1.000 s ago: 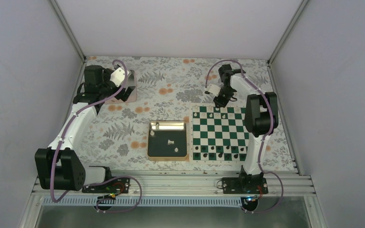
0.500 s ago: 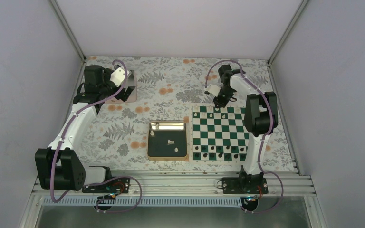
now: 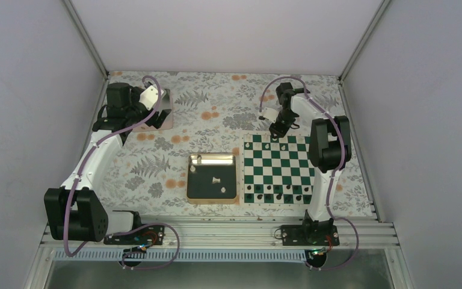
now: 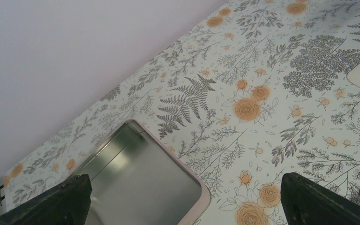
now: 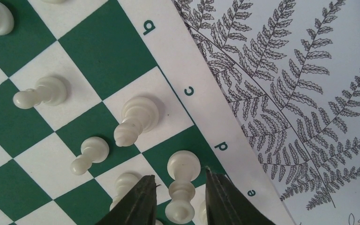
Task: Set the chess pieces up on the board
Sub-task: Place the chess piece on the chessboard, then pick up the chess piece from the storage box.
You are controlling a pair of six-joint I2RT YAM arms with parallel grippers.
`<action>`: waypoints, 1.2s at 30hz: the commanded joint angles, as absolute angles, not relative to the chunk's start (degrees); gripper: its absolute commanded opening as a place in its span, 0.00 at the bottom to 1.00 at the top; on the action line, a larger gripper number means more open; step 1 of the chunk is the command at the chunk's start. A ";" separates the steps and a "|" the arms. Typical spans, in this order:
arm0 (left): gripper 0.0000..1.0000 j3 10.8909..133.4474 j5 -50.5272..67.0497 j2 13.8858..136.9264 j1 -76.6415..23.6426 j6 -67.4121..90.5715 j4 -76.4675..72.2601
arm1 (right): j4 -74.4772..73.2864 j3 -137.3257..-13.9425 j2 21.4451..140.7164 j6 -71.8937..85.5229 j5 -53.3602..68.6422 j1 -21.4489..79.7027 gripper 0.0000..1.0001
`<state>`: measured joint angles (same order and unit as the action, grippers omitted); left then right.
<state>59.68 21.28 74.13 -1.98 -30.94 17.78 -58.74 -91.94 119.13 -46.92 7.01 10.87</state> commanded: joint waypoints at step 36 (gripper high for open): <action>1.00 59.75 22.35 73.82 -1.76 -31.75 17.31 | -66.07 -85.90 109.36 -37.08 3.88 57.55 0.40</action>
<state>59.68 21.26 74.13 -1.98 -31.07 17.78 -66.15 -89.60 111.39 -39.46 2.74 56.93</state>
